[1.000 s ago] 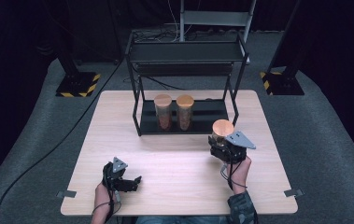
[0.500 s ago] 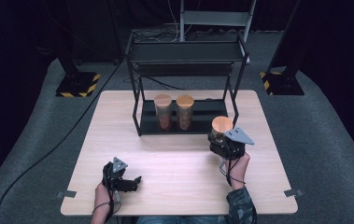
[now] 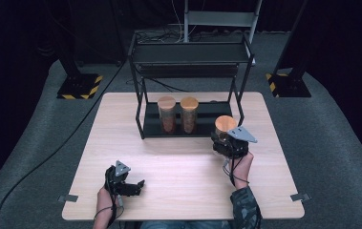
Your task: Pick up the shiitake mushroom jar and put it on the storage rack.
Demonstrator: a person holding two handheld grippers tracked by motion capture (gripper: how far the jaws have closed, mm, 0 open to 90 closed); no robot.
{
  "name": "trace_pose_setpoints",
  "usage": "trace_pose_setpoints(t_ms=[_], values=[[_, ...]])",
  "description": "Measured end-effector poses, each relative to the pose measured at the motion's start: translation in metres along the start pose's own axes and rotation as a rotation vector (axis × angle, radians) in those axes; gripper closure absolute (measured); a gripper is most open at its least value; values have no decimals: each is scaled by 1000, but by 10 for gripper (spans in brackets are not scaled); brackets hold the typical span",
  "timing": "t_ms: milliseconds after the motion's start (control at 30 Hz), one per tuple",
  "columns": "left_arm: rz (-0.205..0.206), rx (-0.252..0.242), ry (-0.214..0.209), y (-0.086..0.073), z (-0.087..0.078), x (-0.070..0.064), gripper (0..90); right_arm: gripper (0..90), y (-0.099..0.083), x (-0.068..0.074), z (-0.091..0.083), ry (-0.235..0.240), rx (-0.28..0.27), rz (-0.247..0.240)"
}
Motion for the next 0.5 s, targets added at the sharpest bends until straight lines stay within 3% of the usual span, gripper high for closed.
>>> trace_pose_setpoints(t_ms=[500], values=[[-4,-3,0,0,0,0,22,249,5,-1,14,-7,10,-2]])
Point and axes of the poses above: each handheld gripper's, and its own axes: z roughly forward along the jaws, y roughly out of its top, x roughly to its left, the point moved 4 cm from there along z, roughly forward along the jaws, and after that the axes turned 9 degrees about z, right-handed, at the moved point
